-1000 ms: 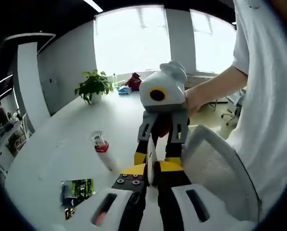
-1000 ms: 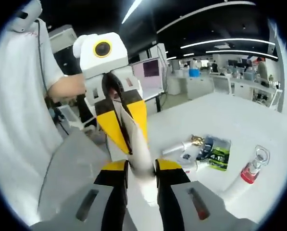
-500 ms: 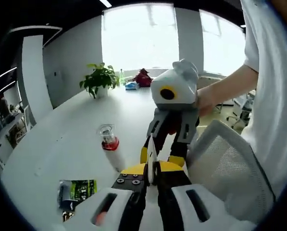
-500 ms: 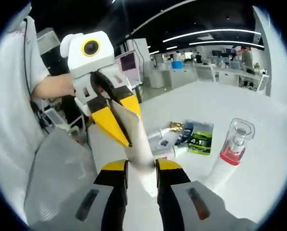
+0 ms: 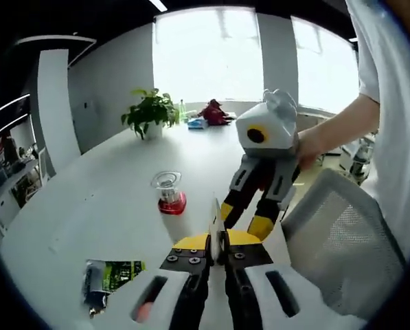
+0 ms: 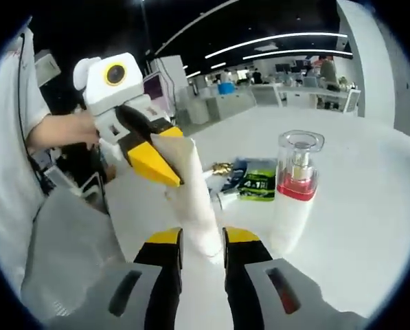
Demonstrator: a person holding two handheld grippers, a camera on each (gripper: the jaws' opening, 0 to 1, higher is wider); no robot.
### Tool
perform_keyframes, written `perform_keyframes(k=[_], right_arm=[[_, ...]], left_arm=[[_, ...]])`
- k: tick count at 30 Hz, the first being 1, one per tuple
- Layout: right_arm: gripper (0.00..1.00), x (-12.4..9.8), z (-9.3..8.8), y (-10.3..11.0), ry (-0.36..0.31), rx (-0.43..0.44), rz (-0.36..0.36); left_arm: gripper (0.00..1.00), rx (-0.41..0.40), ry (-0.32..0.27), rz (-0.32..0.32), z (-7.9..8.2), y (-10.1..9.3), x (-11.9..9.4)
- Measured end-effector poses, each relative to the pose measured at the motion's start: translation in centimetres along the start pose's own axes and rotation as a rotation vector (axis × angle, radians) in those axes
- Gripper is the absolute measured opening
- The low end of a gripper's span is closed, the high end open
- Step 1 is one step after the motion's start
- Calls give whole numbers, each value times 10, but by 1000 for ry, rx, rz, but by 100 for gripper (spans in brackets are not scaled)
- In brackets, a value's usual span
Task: Arrange the skincare products in the storage area until every visible bottle or jar stands upright without overlapping.
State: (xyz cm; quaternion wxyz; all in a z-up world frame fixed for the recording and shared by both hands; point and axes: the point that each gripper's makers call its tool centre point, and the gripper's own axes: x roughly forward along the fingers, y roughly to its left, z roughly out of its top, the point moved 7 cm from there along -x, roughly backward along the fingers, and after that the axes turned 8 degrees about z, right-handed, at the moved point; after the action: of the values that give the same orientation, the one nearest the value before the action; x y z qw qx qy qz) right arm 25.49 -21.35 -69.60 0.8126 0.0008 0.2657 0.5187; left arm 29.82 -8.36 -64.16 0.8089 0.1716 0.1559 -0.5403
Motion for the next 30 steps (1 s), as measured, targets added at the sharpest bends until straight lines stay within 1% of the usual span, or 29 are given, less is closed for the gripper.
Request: perform_keyframes(k=[4, 7, 9, 11, 14, 15, 17, 23, 30], right_arm=[[22, 1, -9, 4, 6, 30, -13], [22, 7, -12, 9, 1, 49, -18], [22, 15, -15, 12, -5, 67, -21], [22, 26, -16, 15, 3, 70, -15], [23, 40, -20, 14, 29, 71, -30], [23, 46, -23, 11, 31, 73, -30], [23, 49, -22, 9, 22, 81, -27], [23, 46, -24, 1, 20, 84, -32], [23, 37, -35, -6, 30, 110, -53]], left_arm=[[11, 22, -9, 11, 2, 7, 5], [11, 40, -14, 19, 2, 15, 8], [11, 44, -19, 21, 4, 16, 9], [11, 64, -31, 28, 6, 19, 12], [11, 85, -43, 36, 8, 22, 17], [11, 89, -47, 38, 9, 24, 19], [11, 88, -53, 44, 10, 27, 22], [12, 79, -63, 50, 13, 35, 28], [12, 107, -62, 45, 17, 42, 34]])
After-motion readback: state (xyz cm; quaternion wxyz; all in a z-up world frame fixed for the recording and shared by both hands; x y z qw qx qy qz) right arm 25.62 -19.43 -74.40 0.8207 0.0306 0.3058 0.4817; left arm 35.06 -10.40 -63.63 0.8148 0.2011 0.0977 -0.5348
